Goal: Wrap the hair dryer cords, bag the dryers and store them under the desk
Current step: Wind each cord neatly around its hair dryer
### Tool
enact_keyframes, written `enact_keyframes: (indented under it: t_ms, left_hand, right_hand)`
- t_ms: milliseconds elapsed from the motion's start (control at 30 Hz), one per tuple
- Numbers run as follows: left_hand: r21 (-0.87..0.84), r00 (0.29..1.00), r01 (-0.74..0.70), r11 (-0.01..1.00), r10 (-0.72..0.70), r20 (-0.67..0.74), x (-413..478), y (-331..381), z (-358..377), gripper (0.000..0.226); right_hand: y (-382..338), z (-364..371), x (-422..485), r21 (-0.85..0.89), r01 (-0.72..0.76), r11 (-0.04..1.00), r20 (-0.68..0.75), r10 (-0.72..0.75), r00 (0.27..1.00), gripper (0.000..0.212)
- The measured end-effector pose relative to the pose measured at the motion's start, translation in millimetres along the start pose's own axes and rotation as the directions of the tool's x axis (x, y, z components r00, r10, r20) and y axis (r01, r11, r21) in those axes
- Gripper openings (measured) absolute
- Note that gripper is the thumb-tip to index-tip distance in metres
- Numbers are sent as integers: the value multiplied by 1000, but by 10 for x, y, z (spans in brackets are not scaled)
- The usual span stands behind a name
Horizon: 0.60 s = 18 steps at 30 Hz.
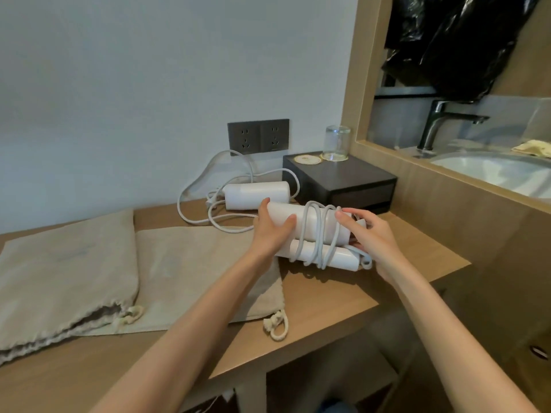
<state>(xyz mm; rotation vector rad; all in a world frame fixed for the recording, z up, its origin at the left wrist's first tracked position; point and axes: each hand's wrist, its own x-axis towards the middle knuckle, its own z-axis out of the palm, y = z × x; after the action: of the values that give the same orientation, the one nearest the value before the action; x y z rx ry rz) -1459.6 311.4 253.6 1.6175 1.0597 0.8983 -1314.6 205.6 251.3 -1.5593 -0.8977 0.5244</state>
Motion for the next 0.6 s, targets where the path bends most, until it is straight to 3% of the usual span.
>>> enact_keyframes:
  t_ms: [267,433,500,600]
  left_hand:
    - [156,999,-35,987,38,-21,6,36,356,59]
    - [174,997,-51,983,39,73,-37,31,253,70]
    - [149,993,-41,988,24,117,-62,-3,139,73]
    - [172,991,-81,982,60,123,-104,-52,-44,71]
  right_hand:
    - [207,-253,44,-7,-11,1000,4,11,1000,40]
    - [221,-263,134,-199,107,974,25,-104,994,41]
    - [170,-251,126,-416,218,883,12,-234,972,39]
    - [-24,-125,1,-700,386,600,131,-424,896,38]
